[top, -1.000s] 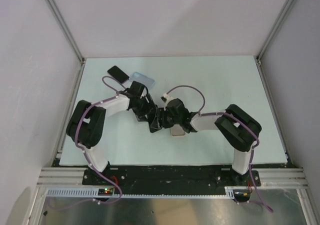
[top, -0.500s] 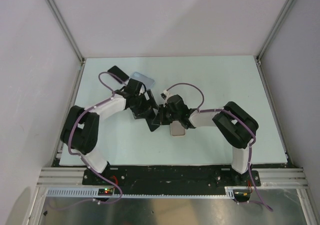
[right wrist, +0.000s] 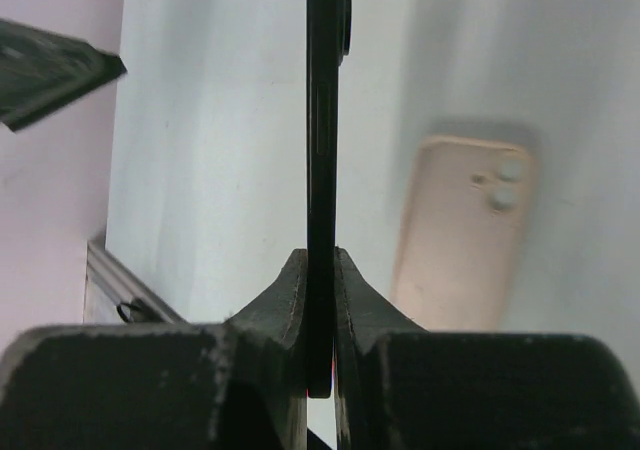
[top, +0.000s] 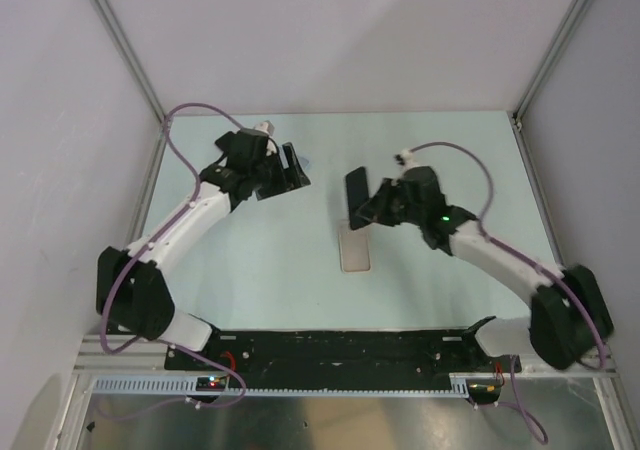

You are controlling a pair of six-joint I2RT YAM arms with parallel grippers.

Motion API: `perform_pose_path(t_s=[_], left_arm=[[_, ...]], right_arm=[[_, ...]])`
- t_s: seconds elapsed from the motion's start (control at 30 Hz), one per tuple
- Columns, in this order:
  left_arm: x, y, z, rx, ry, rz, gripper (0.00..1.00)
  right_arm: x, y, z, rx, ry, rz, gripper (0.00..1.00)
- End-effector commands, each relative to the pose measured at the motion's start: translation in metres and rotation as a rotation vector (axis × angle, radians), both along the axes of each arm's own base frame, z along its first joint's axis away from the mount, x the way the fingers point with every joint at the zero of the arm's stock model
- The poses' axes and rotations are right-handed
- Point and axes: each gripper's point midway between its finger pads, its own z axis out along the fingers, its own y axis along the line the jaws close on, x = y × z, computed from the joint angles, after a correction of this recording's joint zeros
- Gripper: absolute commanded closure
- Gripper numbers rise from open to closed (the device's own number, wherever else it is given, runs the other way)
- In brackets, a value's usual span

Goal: Put the phone into the phone case

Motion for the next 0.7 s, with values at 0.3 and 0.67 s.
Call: perform_pose_path(t_s=[0.3, 0.67], left_arm=[[0.012, -0.078, -0.092, 0.297, 0.1, -0.138, 0.37], [0.0, -0.111, -0.143, 0.381, 0.158, -0.161, 0.47]], right_arm=[[-0.036, -0.16, 0.044, -0.027, -0.027, -0.382, 1.0], [-0.04, -0.164, 0.051, 0.001, -0.038, -0.366, 1.0]])
